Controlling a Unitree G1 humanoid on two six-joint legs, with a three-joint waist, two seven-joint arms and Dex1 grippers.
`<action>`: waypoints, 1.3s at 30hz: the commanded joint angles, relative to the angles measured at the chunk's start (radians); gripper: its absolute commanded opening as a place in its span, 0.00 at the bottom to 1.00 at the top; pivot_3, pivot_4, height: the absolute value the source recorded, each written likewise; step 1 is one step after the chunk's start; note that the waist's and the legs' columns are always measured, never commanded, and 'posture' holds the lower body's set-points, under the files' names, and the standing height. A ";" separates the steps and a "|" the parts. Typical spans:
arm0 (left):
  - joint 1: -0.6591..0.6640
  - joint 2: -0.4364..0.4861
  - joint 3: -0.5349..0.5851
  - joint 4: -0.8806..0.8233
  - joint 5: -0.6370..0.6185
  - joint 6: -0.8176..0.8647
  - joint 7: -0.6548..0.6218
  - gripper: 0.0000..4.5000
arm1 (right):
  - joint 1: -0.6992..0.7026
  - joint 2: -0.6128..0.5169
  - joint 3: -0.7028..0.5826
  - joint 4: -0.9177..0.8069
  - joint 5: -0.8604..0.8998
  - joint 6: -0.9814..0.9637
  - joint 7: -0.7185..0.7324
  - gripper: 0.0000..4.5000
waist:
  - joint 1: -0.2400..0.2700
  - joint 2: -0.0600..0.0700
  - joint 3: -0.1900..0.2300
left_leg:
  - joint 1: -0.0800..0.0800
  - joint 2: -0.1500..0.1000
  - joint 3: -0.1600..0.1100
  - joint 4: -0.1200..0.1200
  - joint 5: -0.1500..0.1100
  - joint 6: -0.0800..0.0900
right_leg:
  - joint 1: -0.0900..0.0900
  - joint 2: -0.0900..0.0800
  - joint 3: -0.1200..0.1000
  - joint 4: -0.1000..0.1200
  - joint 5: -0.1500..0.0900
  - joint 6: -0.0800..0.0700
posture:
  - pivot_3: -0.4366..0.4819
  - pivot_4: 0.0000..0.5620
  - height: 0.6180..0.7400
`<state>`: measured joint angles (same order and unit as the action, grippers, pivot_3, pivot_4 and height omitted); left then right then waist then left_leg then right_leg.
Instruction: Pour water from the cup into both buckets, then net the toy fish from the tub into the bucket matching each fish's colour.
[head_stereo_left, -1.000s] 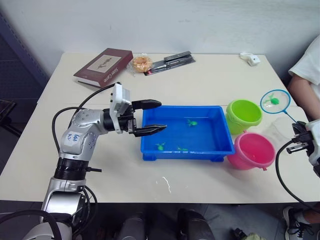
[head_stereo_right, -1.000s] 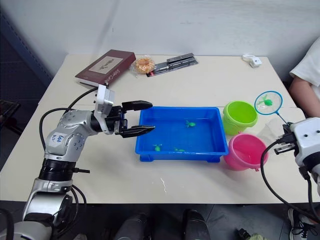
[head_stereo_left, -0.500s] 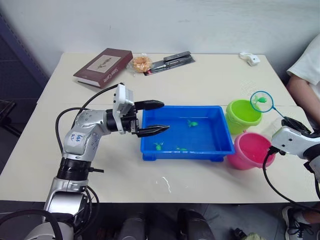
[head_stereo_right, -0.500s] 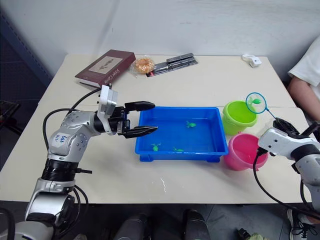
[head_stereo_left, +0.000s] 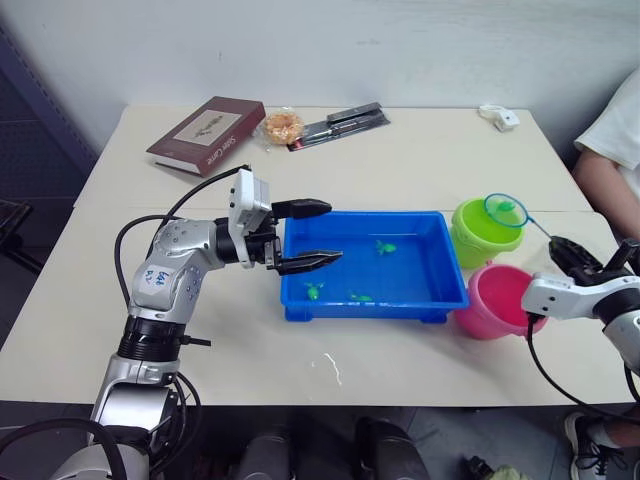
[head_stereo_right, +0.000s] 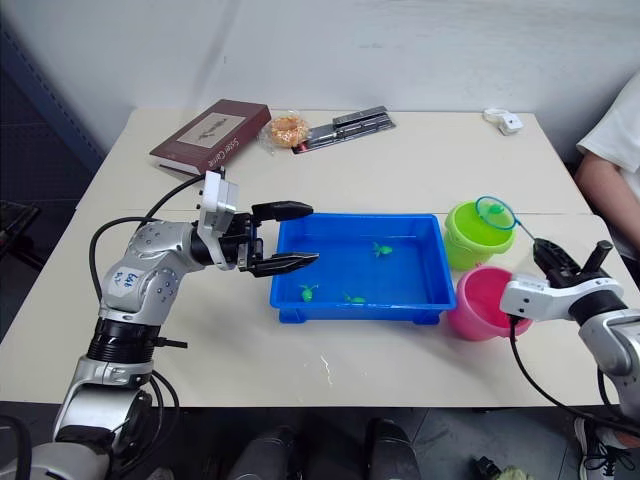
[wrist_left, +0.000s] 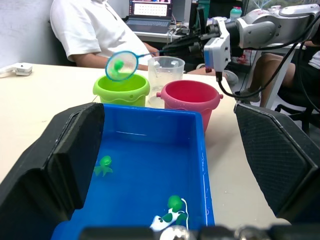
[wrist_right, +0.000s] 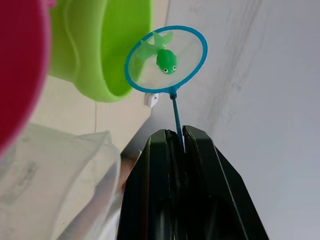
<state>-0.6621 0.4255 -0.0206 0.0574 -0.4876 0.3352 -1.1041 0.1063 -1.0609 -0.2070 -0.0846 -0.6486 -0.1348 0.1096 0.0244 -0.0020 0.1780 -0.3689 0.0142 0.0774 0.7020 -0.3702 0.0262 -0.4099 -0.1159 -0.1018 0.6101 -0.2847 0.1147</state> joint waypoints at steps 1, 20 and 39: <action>-0.008 -0.013 -0.003 -0.014 0.001 -0.018 0.011 0.99 | -0.005 0.012 -0.046 -0.014 0.001 0.001 -0.007 0.00 | 0.001 0.000 0.000 | 0.000 0.000 0.000 0.000 0.000 0.000 | 0.000 0.000 0.000 0.000 0.000 0.000 | 0.48 0.27 1.00; -0.006 -0.024 -0.004 -0.004 0.002 -0.024 0.016 0.99 | 0.039 0.038 -0.092 -0.035 0.022 -0.056 0.018 0.00 | 0.001 0.000 0.000 | 0.000 0.000 0.000 0.000 0.001 0.000 | 0.000 0.000 0.000 0.001 0.000 0.000 | 0.48 0.27 1.00; -0.001 -0.023 -0.008 -0.015 0.002 -0.016 0.027 0.99 | 0.064 0.040 -0.157 0.008 0.026 -0.142 0.021 0.00 | -0.001 0.001 0.000 | 0.000 0.000 0.000 0.000 0.001 0.000 | 0.000 0.000 0.000 0.001 0.000 0.000 | 0.48 0.27 1.00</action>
<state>-0.6602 0.4042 -0.0289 0.0605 -0.4840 0.3269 -1.0778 0.1800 -1.0234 -0.3297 -0.0558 -0.6290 -0.2783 0.1470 0.0230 -0.0015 0.1776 -0.3684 0.0140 0.0778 0.7022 -0.3694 0.0259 -0.4095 -0.1159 -0.1017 0.6111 -0.2848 0.1145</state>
